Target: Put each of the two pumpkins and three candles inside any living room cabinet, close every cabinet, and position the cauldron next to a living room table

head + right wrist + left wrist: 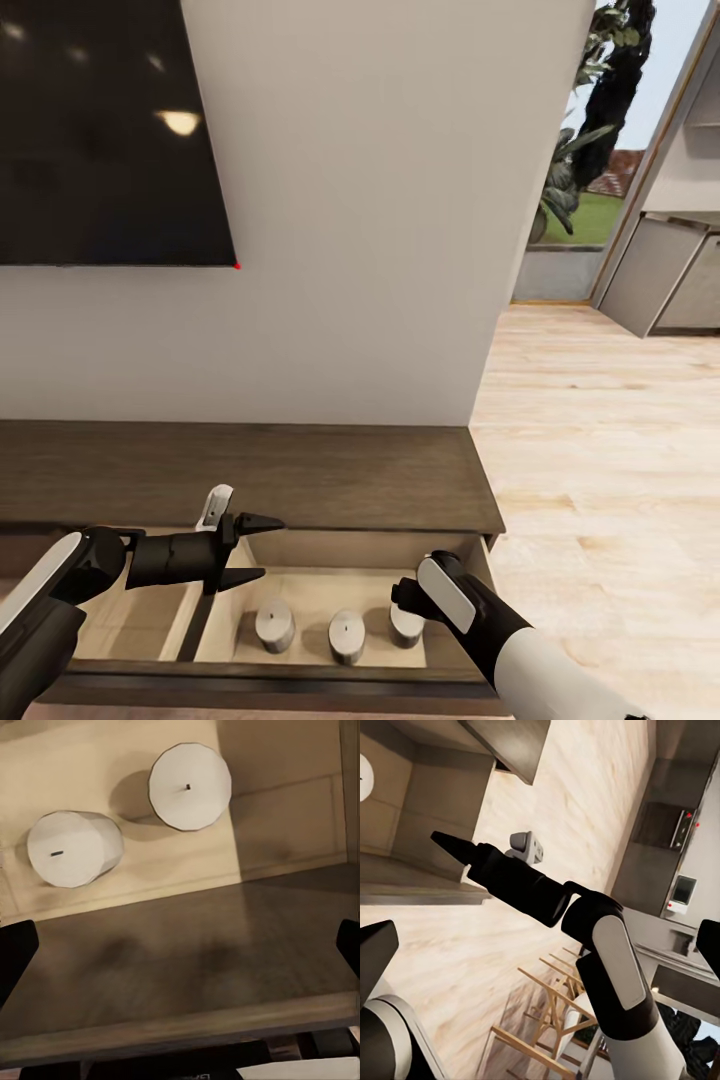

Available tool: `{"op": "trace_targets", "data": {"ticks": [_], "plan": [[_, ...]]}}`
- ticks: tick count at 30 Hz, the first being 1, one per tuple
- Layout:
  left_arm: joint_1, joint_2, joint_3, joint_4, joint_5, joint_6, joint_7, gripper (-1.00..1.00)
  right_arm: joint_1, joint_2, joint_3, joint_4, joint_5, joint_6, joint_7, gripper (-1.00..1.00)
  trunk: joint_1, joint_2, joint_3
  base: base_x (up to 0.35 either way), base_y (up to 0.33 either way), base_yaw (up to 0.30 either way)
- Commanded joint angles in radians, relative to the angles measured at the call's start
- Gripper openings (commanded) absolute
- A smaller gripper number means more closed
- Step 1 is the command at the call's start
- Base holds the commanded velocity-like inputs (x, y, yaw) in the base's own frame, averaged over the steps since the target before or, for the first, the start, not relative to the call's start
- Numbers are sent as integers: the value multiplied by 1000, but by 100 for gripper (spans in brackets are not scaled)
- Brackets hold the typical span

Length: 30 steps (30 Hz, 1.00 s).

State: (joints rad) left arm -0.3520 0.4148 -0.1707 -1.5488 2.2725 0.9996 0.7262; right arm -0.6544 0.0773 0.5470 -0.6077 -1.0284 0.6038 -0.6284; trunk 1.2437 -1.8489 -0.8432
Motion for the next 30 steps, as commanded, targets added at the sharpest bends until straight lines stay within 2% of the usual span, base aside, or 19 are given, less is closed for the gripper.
{"op": "trace_targets", "data": {"ticks": [1,10,13,14,15,16,17,21,24,26,28,30], "plan": [[-1,1,-1,-1,10,-1,10,100,-1,-1,4,-1,-8,1,-8,100,-4,7,2,0,0,0],[-1,1,0,-1,6,-1,12,100,-1,-1,5,-1,-9,1,-8,100,-39,70,31,0,0,0],[-1,1,3,1,-26,-2,16,100,-1,-1,5,-1,-9,1,-9,100,-50,91,40,0,0,0],[-1,1,4,3,-56,-2,16,100,-1,-1,5,-1,-9,1,-9,100,-54,98,43,0,0,0],[-1,-1,6,6,-135,-4,16,100,-1,-1,5,-1,-9,1,-9,100,-58,105,46,0,0,0],[-1,-2,6,6,-156,-4,17,100,-1,-1,5,-1,-9,1,-9,100,-62,112,49,0,0,0],[-2,-3,6,6,-223,-5,18,100,-1,-1,5,-1,-9,1,-8,100,-65,119,52,0,0,0],[-3,-6,6,7,-398,-8,27,100,-1,-1,5,-1,-9,1,-8,100,-81,147,65,0,0,0],[-5,-21,5,6,-532,-9,69,100,-1,-1,5,-1,-9,1,-8,100,-92,168,74,0,0,0],[-6,-43,4,5,-585,-10,98,100,-1,-1,5,-1,-9,1,-8,100,-100,182,81,0,0,0],[-7,-62,3,4,-609,-10,123,100,-1,-1,5,-1,-8,1,-8,100,-108,196,87,0,0,0],[-7,-69,2,3,-617,-10,142,100,-1,-1,5,-1,-8,1,-8,100,-115,210,93,0,0,0]]}}
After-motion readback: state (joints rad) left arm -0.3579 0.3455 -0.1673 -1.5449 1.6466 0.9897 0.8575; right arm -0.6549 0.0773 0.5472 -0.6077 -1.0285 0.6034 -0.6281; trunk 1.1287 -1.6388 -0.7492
